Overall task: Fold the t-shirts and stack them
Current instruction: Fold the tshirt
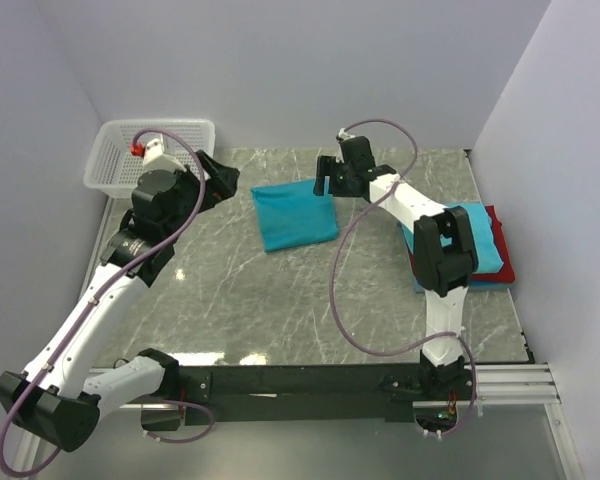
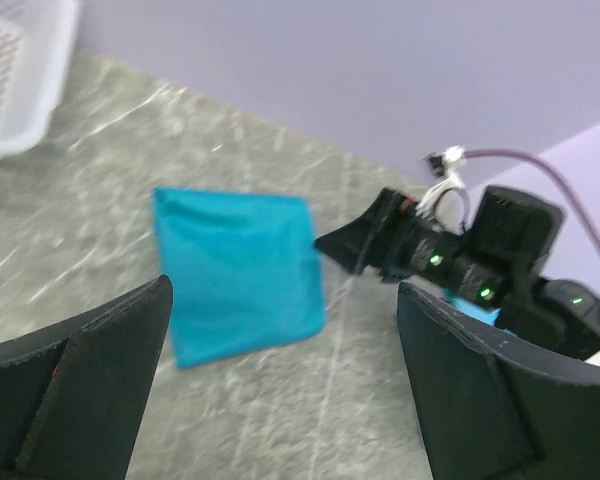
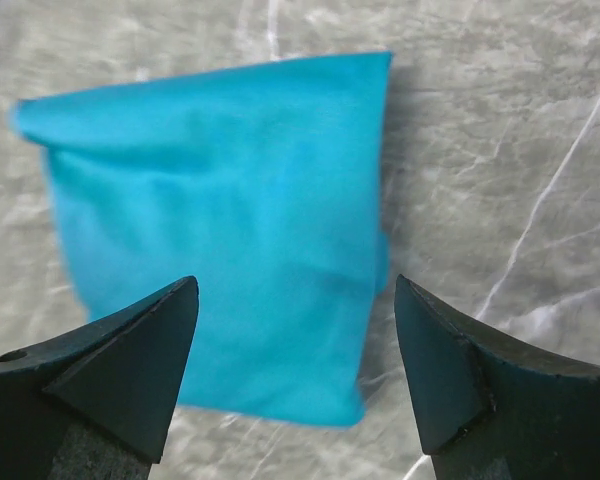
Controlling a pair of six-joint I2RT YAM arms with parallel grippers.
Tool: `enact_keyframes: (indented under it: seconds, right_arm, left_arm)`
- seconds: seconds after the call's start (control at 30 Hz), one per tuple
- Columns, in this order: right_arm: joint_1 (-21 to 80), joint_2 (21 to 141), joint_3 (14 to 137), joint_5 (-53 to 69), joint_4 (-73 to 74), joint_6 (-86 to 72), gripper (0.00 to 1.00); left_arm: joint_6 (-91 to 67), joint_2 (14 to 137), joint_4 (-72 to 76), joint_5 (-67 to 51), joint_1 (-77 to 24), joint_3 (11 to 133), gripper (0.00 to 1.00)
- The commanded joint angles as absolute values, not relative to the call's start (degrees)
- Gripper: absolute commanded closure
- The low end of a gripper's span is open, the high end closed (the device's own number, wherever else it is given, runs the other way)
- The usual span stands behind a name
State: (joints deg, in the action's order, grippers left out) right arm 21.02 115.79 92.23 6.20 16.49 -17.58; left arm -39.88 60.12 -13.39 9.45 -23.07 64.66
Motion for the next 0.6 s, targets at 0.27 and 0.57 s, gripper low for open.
enact_keyframes:
  seconds: [0.27, 0.57]
  right_arm:
    - [22.7, 127.3, 103.7, 4.1, 25.0, -12.5, 0.15]
    - [25.7, 132.4, 108.6, 0.6, 31.2, -11.2, 0.23]
  left_arm:
    - [-46.0, 55.1, -14.6, 13.3, -23.1, 53.3, 0.01]
    - [-47.3, 52.8, -14.8, 9.8, -23.1, 45.9, 0.0]
